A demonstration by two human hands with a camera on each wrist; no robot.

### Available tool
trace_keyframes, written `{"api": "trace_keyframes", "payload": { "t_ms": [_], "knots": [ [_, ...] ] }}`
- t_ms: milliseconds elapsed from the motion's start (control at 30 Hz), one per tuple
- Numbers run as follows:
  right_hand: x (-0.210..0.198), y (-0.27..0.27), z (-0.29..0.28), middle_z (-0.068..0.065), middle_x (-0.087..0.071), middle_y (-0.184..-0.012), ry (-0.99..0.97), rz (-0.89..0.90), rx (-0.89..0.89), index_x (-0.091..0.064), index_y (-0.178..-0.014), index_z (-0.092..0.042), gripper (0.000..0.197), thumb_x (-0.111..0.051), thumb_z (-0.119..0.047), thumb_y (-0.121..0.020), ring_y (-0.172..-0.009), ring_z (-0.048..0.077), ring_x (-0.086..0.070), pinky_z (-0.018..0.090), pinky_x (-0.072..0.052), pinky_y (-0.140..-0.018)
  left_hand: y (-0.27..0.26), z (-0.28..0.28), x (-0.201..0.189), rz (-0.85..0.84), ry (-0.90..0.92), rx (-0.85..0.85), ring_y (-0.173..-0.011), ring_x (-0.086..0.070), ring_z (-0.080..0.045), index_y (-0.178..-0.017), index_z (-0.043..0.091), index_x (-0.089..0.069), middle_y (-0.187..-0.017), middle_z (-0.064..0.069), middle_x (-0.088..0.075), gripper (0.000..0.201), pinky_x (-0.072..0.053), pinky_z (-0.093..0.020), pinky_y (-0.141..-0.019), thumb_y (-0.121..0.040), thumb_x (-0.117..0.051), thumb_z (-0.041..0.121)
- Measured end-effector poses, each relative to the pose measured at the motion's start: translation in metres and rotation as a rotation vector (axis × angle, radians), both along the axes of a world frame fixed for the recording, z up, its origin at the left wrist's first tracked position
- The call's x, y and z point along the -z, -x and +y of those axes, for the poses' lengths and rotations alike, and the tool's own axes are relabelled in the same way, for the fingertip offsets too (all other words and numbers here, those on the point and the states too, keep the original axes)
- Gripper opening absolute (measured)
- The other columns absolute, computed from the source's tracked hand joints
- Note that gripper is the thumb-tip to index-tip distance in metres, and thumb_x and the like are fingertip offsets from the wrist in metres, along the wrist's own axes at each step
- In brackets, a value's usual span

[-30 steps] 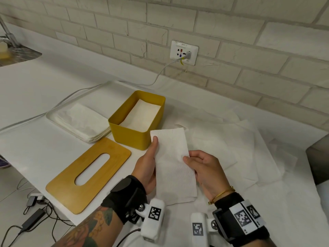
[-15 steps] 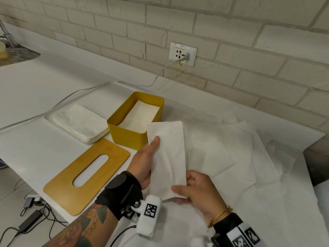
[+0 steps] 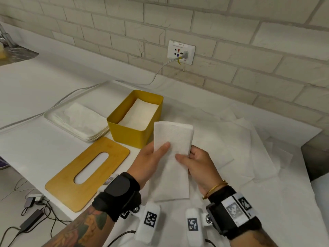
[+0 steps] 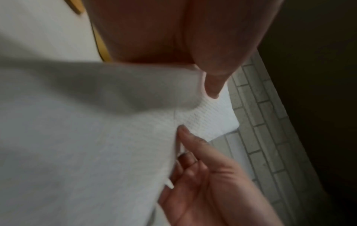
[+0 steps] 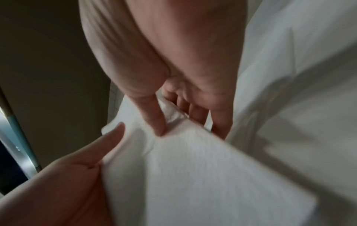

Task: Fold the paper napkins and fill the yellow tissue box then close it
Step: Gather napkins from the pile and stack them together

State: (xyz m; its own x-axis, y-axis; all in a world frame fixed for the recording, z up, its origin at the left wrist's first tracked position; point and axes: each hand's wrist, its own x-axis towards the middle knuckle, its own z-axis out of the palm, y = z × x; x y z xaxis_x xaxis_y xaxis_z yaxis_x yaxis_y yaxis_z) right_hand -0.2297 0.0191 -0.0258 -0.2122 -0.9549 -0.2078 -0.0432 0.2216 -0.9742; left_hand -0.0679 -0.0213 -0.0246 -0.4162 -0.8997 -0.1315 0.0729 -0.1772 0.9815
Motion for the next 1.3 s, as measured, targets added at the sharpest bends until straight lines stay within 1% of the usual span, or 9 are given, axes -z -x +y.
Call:
{"api": "trace_keyframes", "payload": {
  "t_ms": [200,400,567,733,867,967,1133,1233,1300],
  "knots": [
    [-0.009,-0.021,-0.005,0.003,-0.077,-0.101,0.126,0.001,0.1,-0.068,-0.103,-0.018,0.018,-0.059,-0.004,-0.096,-0.1,0.025,-0.072,0.055,-0.055,-0.096,-0.013,0.008,0.017,-0.251,0.312,-0.054,-0.11,-0.067,-0.008,-0.13,0.037,-0.052,-0.121,0.012,-0.069,0.051,-0.057,-0.026,-0.092,-0.097,-0.056,-0.002],
    [-0.029,-0.03,0.007,-0.001,-0.074,-0.101,0.368,0.104,0.05,-0.064,-0.111,-0.021,0.019,-0.058,-0.007,-0.099,-0.094,0.014,-0.072,0.028,-0.059,-0.077,-0.011,0.012,0.005,-0.19,0.537,-0.267,-0.112,-0.063,-0.009,-0.143,0.017,-0.048,-0.124,0.004,-0.065,0.049,-0.055,-0.023,-0.086,-0.095,-0.058,0.025],
    [-0.003,-0.039,0.012,-0.001,-0.074,-0.103,0.2,0.125,0.067,-0.065,-0.114,-0.022,0.024,-0.06,-0.006,-0.096,-0.103,0.02,-0.07,0.042,-0.058,-0.091,-0.009,0.017,0.006,-0.214,0.488,-0.25,-0.109,-0.058,0.004,-0.143,0.025,-0.04,-0.124,0.011,-0.059,0.059,-0.049,-0.01,-0.081,-0.095,-0.056,-0.004],
    [-0.02,-0.034,0.008,0.0,-0.074,-0.107,0.327,0.03,0.073,-0.066,-0.116,-0.024,0.025,-0.062,-0.02,-0.091,-0.104,0.018,-0.071,0.039,-0.057,-0.089,-0.005,0.017,-0.025,-0.083,0.602,-0.252,-0.106,-0.06,-0.008,-0.127,0.045,-0.04,-0.116,0.012,-0.06,0.059,-0.056,-0.024,-0.081,-0.088,-0.051,0.002],
    [-0.004,-0.038,0.016,-0.002,-0.075,-0.106,0.239,0.072,0.09,-0.065,-0.117,-0.025,0.026,-0.062,-0.015,-0.093,-0.102,0.017,-0.071,0.043,-0.058,-0.09,-0.008,0.023,-0.005,-0.159,0.495,-0.223,-0.098,-0.061,0.0,-0.132,0.038,-0.042,-0.114,0.011,-0.061,0.06,-0.055,-0.019,-0.077,-0.091,-0.051,-0.004],
    [0.003,-0.042,0.02,-0.004,-0.076,-0.103,0.176,0.083,0.084,-0.066,-0.113,-0.025,0.026,-0.061,-0.006,-0.096,-0.1,0.016,-0.072,0.034,-0.058,-0.086,-0.012,0.028,0.007,-0.237,0.42,-0.188,-0.092,-0.06,0.003,-0.125,0.038,-0.041,-0.109,0.013,-0.06,0.055,-0.053,-0.017,-0.074,-0.094,-0.05,-0.007],
    [-0.014,-0.042,0.012,-0.003,-0.075,-0.101,0.28,0.057,0.087,-0.066,-0.109,-0.027,0.021,-0.061,-0.01,-0.098,-0.097,0.015,-0.072,0.036,-0.058,-0.083,-0.017,0.022,-0.011,-0.137,0.464,-0.24,-0.095,-0.063,-0.006,-0.124,0.041,-0.044,-0.107,0.01,-0.063,0.049,-0.057,-0.026,-0.077,-0.095,-0.047,0.001],
    [0.0,-0.049,0.011,-0.006,-0.076,-0.102,0.203,0.064,0.105,-0.067,-0.109,-0.027,0.024,-0.06,-0.007,-0.098,-0.101,0.016,-0.071,0.037,-0.058,-0.087,-0.022,0.019,-0.001,-0.226,0.397,-0.174,-0.096,-0.063,-0.006,-0.128,0.037,-0.044,-0.109,0.012,-0.064,0.046,-0.057,-0.032,-0.082,-0.095,-0.048,0.005],
    [0.008,-0.055,0.012,-0.01,-0.077,-0.101,0.146,0.07,0.118,-0.068,-0.107,-0.029,0.025,-0.06,-0.007,-0.098,-0.102,0.016,-0.071,0.038,-0.057,-0.091,-0.029,0.017,0.006,-0.266,0.352,-0.131,-0.097,-0.063,-0.003,-0.127,0.031,-0.046,-0.112,0.014,-0.064,0.039,-0.055,-0.022,-0.081,-0.097,-0.051,0.005]
  ]
}}
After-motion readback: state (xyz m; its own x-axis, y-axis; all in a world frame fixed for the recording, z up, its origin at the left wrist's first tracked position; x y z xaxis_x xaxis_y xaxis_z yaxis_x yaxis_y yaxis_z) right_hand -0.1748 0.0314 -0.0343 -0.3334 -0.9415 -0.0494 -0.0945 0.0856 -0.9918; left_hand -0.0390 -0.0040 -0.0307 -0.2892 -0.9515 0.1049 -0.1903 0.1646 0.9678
